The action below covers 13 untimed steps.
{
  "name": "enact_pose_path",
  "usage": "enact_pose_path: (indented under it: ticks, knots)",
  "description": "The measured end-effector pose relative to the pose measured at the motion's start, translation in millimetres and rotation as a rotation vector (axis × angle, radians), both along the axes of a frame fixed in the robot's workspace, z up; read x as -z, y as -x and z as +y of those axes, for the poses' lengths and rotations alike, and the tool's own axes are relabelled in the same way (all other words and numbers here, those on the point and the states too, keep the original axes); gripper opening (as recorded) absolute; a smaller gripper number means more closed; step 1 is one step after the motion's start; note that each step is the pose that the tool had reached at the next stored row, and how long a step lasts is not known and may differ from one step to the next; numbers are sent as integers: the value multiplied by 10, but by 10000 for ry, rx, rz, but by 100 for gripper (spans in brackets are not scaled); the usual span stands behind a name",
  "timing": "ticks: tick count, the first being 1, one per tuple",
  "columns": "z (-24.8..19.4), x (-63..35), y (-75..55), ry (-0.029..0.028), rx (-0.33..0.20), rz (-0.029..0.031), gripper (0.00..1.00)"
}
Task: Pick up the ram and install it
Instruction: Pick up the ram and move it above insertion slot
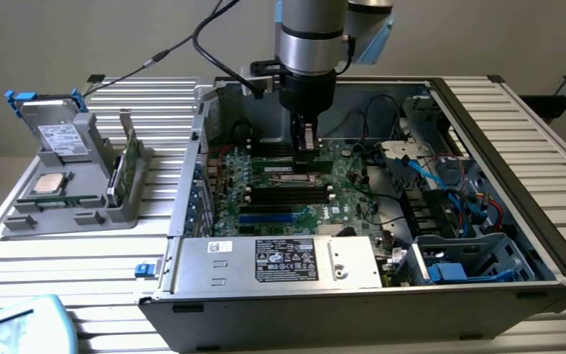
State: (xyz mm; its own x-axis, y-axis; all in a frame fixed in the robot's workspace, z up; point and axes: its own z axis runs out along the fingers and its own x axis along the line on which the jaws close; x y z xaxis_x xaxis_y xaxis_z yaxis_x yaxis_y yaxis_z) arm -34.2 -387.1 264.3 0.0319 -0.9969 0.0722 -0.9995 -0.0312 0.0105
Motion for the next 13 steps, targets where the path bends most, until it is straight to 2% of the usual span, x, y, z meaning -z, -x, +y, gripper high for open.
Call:
enact_pose_path:
  ticks: [9, 13]
  knots:
    - [12, 163, 61, 0, -22, 0, 14]
    - [12, 236, 57, 1, -253, 0, 14]
